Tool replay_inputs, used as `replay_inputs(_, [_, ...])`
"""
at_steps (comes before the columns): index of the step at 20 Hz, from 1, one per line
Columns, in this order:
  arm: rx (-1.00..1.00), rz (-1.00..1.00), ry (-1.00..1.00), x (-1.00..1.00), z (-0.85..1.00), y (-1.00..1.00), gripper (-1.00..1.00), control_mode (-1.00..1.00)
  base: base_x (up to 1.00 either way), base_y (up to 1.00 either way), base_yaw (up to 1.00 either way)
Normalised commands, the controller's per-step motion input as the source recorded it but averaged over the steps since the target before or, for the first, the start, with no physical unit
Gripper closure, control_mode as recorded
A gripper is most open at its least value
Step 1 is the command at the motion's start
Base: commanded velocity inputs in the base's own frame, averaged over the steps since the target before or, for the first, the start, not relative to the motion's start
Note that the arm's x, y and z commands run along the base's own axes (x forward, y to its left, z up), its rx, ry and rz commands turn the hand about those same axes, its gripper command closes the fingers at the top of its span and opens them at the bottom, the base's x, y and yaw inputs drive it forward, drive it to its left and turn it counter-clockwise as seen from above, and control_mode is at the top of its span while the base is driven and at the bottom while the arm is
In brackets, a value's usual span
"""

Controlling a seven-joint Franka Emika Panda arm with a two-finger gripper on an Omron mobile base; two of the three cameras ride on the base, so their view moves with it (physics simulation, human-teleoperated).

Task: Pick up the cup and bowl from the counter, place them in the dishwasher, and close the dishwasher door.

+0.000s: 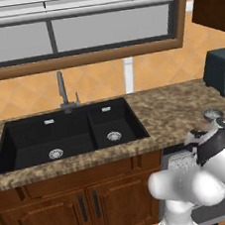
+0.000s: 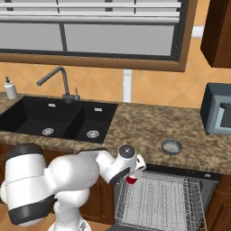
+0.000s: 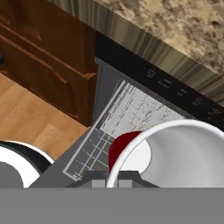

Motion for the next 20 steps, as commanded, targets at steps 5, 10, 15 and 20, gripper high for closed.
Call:
replay_inputs(5, [0.02, -0.05, 0.00, -0.02, -0.29, -0.46, 1.00, -1.00, 0.00, 0.00, 0.00])
replay_inputs(10, [0.06, -0.02, 0.00, -0.09, 0.00, -0.64, 1.00, -1.00, 0.00, 0.00, 0.00])
replay_inputs(15, [0.04, -0.01, 0.00, 0.00, 0.00, -0.55, 1.00, -1.00, 0.00, 0.00, 0.00])
replay_inputs(20, [0.01, 0.00, 0.00, 0.00, -0.05, -0.41, 1.00, -1.00, 0.00, 0.00, 0.00])
